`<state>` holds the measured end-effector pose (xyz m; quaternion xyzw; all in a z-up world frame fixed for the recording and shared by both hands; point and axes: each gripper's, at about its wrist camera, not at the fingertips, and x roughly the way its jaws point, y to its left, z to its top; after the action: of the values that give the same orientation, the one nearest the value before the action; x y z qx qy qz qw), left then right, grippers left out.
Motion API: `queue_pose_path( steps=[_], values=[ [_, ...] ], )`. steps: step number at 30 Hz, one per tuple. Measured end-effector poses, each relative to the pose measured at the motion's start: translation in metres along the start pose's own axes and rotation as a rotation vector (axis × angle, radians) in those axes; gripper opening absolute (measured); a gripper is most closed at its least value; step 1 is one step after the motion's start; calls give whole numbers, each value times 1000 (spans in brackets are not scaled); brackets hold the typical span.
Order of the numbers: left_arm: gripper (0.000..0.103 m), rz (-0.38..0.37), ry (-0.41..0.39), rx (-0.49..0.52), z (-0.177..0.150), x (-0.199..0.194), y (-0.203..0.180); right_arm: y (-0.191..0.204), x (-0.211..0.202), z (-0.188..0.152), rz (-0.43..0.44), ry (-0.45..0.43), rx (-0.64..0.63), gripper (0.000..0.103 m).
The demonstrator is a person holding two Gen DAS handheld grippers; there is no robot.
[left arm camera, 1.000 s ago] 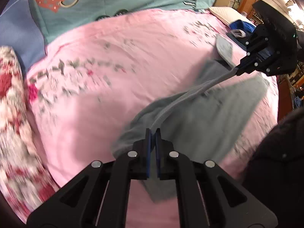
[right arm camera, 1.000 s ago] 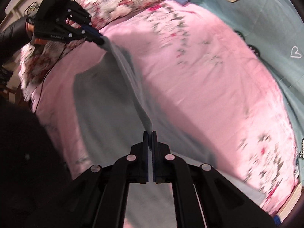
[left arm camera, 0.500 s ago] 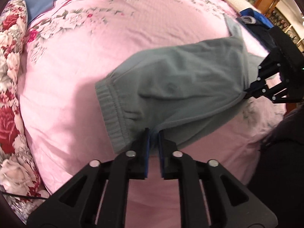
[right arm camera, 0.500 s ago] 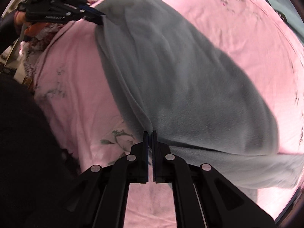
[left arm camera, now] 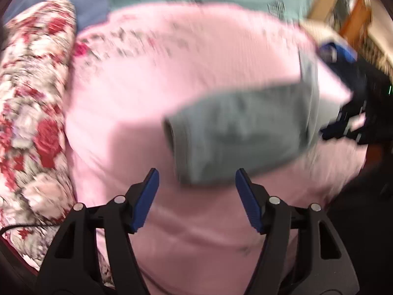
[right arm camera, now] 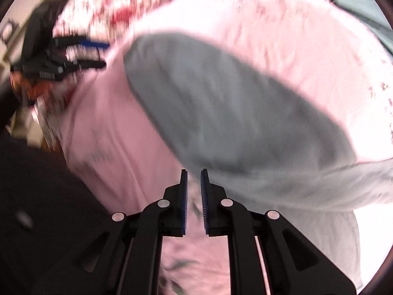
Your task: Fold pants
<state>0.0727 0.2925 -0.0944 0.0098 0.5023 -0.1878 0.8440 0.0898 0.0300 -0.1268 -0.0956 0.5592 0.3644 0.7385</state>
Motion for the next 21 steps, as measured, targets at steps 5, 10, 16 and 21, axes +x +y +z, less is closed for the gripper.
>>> queue_pose_path(
  steps=[5,10,16,21],
  values=[
    [68,-97,-148,-78,36,8,-10,-12,21,30,-19,-107,167,13],
    [67,-63,-41,-119,26,77,-16,-33,56,-2,-62,71,282,13],
    [67,34,-9,-138,0,99,-10,-48,17,-28,-96,3,361,23],
    [88,153,-117,-113,25,60,-38,-101,-63,-48,-291,-201,558,56]
  ],
)
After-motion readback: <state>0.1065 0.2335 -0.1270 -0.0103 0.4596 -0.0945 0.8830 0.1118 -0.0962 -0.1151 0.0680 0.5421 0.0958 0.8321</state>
